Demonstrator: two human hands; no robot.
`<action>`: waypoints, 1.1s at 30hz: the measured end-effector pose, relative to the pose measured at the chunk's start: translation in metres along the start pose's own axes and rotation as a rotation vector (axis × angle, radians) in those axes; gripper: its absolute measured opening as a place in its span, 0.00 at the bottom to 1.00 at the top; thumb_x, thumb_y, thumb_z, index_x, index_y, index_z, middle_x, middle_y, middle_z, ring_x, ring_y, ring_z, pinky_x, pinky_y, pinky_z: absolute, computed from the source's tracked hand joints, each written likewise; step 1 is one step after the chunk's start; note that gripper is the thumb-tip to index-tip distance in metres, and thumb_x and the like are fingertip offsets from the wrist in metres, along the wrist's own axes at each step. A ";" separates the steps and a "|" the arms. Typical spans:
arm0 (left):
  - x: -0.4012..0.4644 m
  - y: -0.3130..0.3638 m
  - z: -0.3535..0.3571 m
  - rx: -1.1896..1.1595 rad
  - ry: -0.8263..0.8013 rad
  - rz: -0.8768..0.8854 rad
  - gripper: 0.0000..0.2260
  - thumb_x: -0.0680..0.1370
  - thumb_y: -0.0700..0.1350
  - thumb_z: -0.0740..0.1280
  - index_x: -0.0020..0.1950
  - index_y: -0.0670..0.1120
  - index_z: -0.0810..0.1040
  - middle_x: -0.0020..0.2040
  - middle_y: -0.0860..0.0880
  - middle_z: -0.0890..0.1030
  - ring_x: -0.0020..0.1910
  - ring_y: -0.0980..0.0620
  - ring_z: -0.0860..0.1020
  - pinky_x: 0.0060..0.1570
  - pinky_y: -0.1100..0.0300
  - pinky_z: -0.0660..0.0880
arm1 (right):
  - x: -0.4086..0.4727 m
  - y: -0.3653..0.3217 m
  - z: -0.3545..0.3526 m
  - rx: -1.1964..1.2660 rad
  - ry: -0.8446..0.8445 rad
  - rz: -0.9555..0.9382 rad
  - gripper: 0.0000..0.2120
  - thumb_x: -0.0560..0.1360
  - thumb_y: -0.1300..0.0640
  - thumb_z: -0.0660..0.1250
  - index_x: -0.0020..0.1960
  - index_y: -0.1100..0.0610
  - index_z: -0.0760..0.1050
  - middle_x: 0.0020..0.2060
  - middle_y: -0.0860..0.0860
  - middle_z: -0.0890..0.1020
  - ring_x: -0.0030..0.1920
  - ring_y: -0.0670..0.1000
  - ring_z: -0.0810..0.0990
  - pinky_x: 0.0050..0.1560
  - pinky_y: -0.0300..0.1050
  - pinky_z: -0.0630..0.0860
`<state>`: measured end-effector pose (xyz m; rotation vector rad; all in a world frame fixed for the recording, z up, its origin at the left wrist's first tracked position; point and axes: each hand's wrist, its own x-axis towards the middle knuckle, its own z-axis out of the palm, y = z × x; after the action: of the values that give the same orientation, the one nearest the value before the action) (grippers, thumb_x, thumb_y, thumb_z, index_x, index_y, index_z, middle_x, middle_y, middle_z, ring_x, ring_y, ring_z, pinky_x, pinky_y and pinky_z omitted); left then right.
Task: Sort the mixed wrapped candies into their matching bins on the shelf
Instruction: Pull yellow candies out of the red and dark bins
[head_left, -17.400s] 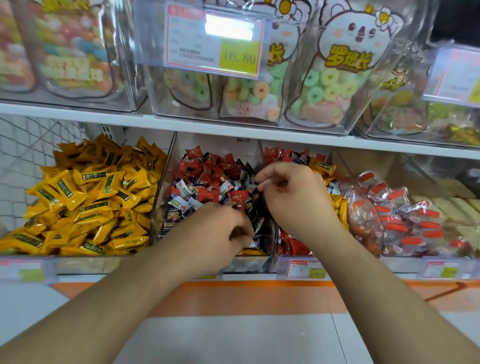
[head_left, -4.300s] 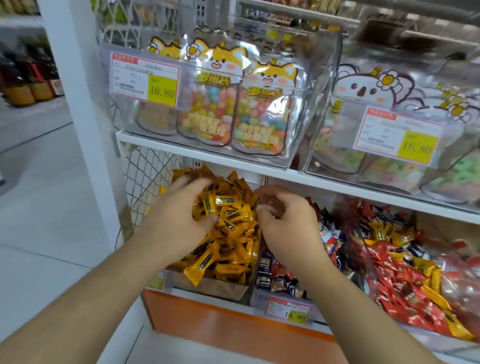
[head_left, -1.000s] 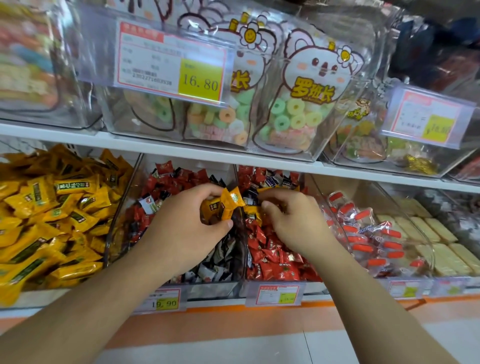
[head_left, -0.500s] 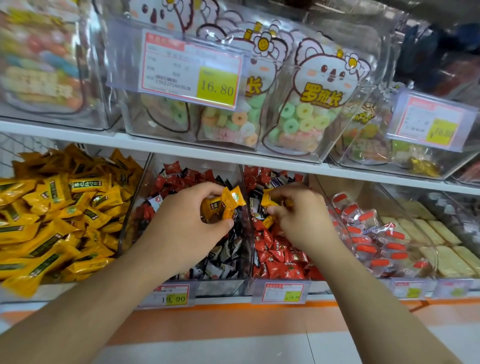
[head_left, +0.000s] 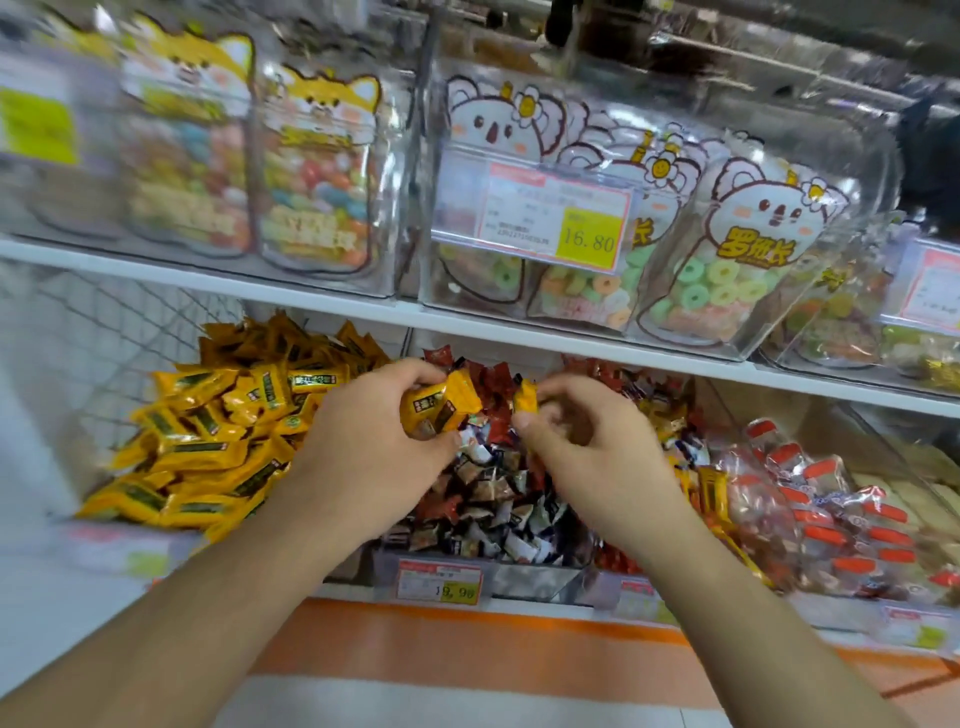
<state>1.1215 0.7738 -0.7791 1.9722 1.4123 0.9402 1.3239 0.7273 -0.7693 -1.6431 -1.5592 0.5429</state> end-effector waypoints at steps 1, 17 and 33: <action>0.000 -0.005 -0.010 0.021 0.028 -0.017 0.17 0.74 0.48 0.78 0.60 0.58 0.79 0.41 0.61 0.80 0.39 0.72 0.77 0.31 0.76 0.70 | 0.001 -0.006 0.011 0.003 -0.051 -0.005 0.04 0.79 0.49 0.72 0.50 0.46 0.77 0.40 0.50 0.79 0.38 0.47 0.76 0.37 0.40 0.73; 0.019 -0.102 -0.095 0.287 0.105 -0.104 0.32 0.73 0.52 0.78 0.75 0.55 0.70 0.69 0.50 0.72 0.68 0.46 0.74 0.67 0.48 0.73 | 0.051 -0.062 0.118 0.162 -0.161 0.026 0.24 0.79 0.58 0.71 0.72 0.44 0.72 0.54 0.41 0.83 0.49 0.37 0.83 0.50 0.41 0.83; 0.021 -0.114 -0.023 0.666 -0.226 0.070 0.27 0.80 0.72 0.42 0.77 0.73 0.35 0.83 0.58 0.36 0.79 0.49 0.27 0.77 0.38 0.32 | 0.022 -0.027 0.081 0.004 -0.033 -0.055 0.15 0.80 0.62 0.68 0.63 0.48 0.77 0.52 0.40 0.79 0.54 0.40 0.78 0.56 0.35 0.77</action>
<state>1.0419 0.8300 -0.8458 2.5126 1.6658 0.2557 1.2480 0.7665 -0.7922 -1.5907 -1.6212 0.5460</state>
